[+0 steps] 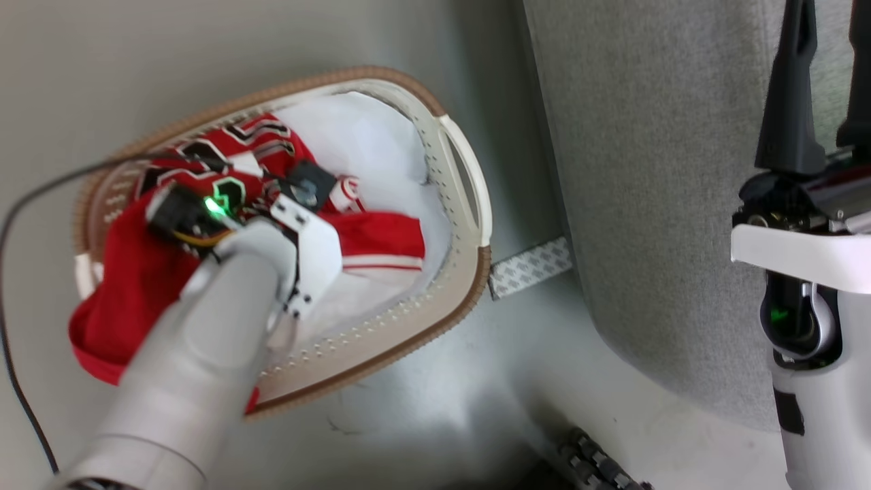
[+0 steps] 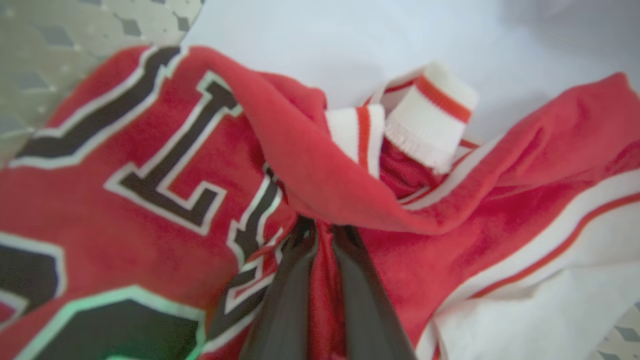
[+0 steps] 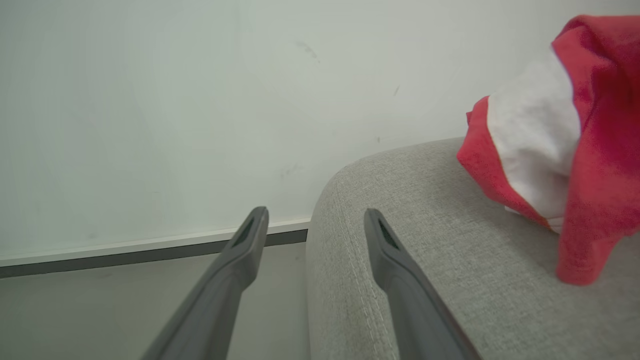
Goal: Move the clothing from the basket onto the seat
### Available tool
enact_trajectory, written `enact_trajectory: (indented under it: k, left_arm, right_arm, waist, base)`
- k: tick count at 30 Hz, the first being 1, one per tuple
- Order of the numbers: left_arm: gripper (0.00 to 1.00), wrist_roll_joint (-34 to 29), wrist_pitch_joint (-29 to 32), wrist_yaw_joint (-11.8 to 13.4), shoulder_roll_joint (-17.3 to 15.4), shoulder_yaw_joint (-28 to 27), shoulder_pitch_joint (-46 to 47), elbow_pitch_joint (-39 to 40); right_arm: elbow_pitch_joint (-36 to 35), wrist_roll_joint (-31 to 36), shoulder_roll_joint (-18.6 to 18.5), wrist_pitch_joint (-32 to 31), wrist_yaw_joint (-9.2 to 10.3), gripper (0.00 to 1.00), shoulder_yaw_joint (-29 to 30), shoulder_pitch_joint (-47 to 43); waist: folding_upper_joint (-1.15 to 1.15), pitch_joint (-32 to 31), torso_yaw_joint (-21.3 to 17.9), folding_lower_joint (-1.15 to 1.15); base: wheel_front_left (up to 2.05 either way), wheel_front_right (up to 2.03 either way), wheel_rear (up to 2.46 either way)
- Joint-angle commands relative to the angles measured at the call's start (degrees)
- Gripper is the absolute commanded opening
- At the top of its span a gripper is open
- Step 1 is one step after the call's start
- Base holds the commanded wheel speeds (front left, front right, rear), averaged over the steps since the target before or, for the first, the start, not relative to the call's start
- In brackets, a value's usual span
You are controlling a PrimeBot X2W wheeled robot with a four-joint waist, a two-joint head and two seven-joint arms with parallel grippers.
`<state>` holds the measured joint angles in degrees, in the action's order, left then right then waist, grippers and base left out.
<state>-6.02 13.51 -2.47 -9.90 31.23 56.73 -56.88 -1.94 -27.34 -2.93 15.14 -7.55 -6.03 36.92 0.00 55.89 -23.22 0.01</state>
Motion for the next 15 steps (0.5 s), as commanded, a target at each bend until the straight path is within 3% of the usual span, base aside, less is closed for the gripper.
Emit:
enact_trajectory:
  k: [1, 9, 15]
  left_arm:
    - [0.0, 0.8, -0.5, -0.1, 0.2, 0.0, -1.8, -0.7]
    - [0.0, 5.7, -7.1, -1.7, 4.1, -0.9, -5.4, 1.2]
    - [0.0, 13.0, -12.4, -3.3, 6.4, -3.0, -10.4, 3.8]
  right_arm:
    - [0.6, 0.8, 0.0, 0.0, 0.12, 1.0, 0.7, -1.3]
    - [4.0, 5.3, 0.0, 0.0, 0.12, 1.0, 3.7, -5.5]
    - [6.0, 8.1, -0.1, 0.0, 0.13, 1.0, 6.1, -10.4]
  waist:
    - [0.0, -2.0, 1.4, -0.01]
    - [0.0, -11.8, 7.7, -0.01]
    - [0.0, -21.6, 12.8, -0.01]
  base:
    - [0.0, 0.0, 0.0]
    - [0.0, 0.0, 0.0]
    - [0.0, 0.0, 0.0]
